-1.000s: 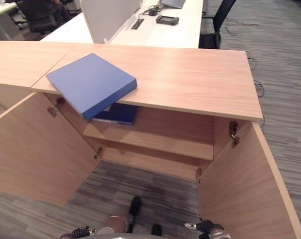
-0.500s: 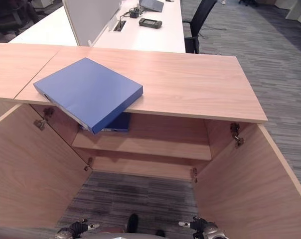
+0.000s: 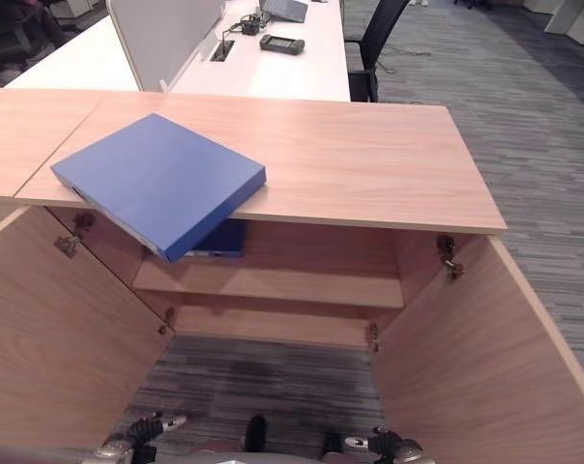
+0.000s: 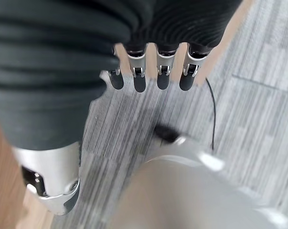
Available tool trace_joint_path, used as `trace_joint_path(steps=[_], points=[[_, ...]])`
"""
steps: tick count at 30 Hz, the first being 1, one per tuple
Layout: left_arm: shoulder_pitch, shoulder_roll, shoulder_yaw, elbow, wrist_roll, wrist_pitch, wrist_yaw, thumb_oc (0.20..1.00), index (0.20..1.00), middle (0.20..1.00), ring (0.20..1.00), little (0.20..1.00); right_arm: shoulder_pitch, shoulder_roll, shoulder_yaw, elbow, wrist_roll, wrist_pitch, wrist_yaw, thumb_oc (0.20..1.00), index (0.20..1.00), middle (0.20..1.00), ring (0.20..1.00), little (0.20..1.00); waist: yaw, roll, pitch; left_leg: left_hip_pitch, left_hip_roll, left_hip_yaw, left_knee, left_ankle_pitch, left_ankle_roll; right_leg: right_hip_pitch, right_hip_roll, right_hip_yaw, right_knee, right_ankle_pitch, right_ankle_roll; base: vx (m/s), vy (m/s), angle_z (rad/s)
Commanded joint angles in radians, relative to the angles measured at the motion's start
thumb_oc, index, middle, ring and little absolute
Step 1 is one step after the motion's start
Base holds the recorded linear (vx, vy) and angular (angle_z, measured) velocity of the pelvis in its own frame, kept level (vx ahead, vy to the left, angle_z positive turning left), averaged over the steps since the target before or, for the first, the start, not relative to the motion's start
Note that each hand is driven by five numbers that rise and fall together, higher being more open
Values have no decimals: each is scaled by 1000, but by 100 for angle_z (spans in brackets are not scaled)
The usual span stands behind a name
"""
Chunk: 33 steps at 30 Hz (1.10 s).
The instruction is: Put the empty folder in the office cabinet
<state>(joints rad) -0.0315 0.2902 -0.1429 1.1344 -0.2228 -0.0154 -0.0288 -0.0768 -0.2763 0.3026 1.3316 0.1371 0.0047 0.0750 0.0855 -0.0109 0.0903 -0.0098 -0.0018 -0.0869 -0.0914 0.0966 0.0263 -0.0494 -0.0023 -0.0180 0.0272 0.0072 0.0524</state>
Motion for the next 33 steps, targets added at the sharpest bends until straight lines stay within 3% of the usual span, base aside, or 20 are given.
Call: trace_joint_path(steps=[1,3,5,6,8,12,18,21,25,26,29,33], points=[[-14,11,23,-79,-90,-46,13,1000,1000,1000,1000,1000,-8,-29,-12,12,20,-8,-14,1000,1000,1000,1000,1000,27,-38,18,40,-108,-11,13,-102,2,28,17,17,-59,47,55,117,-107,59],[4,16,20,-185,-128,-46,17,1000,1000,1000,1000,1000,0,-31,-19,8,17,-9,-18,1000,1000,1000,1000,1000,22,-49,21,37,-99,-16,52,-126,-7,47,19,2,-77,55,53,67,-102,7],[31,39,23,-345,-160,-45,19,1000,1000,1000,1000,1000,10,-41,-33,2,15,-8,-21,1000,1000,1000,1000,1000,20,-70,44,-23,-86,11,199,-180,-30,52,4,-23,-68,49,52,-12,-136,32],[67,53,27,-462,-162,-45,20,1000,1000,1000,1000,1000,2,-60,-43,-2,17,-3,-31,1000,1000,1000,1000,1000,30,-75,66,-92,-74,34,297,-182,-35,65,-13,-36,-64,44,48,-63,-71,57],[79,56,33,-498,-157,-42,23,1000,1000,1000,1000,1000,-4,-70,-53,0,16,1,-35,1000,1000,1000,1000,1000,33,-75,69,-119,-61,33,307,-172,-35,66,-17,-39,-64,40,47,-44,11,30],[113,82,62,-554,-93,-28,49,1000,1000,1000,1000,1000,-5,-86,-71,-4,17,7,-42,1000,1000,1000,1000,1000,62,-81,64,-176,-18,22,234,-83,-39,79,-8,-44,-84,31,41,34,29,10],[185,92,135,-664,-48,-24,66,1000,1000,1000,1000,1000,17,-92,-110,-15,31,10,-52,1000,1000,1000,1000,1000,66,-60,19,-81,-9,-21,58,-42,-57,88,5,-58,-114,31,43,79,85,0],[267,149,254,-865,96,-39,107,1000,1000,1000,1000,1000,30,-80,-127,-22,24,15,-52,1000,1000,1000,1000,1000,95,-57,5,-29,-20,-23,4,-43,-56,94,-1,-66,-114,20,55,109,140,0],[298,178,374,-1040,233,-100,242,1000,1000,1000,1000,1000,51,-42,-108,-39,28,5,-57,1000,1000,1000,1000,1000,114,-76,10,-12,-24,-23,4,-64,-55,103,-7,-61,-114,17,64,35,37,5],[300,210,409,-1118,336,-115,296,1000,1000,1000,1000,1000,53,-38,-108,-39,29,0,-67,1000,1000,1000,1000,1000,117,-81,7,-5,-23,-20,4,-70,-56,105,-9,-59,-114,17,67,41,11,-3],[238,309,412,-1176,525,-122,425,1000,1000,1000,1000,1000,38,-32,-86,-33,29,-12,-100,1000,1000,1000,1000,1000,107,-90,-5,9,-23,-4,4,-83,-59,109,-12,-49,-114,22,74,44,22,-8],[168,413,348,-1188,689,-122,478,1000,1000,1000,1000,1000,26,-28,-62,-25,21,-22,-120,1000,1000,1000,1000,1000,93,-94,-18,26,-21,11,4,-97,-59,113,-15,-36,-114,25,79,38,21,-23]])
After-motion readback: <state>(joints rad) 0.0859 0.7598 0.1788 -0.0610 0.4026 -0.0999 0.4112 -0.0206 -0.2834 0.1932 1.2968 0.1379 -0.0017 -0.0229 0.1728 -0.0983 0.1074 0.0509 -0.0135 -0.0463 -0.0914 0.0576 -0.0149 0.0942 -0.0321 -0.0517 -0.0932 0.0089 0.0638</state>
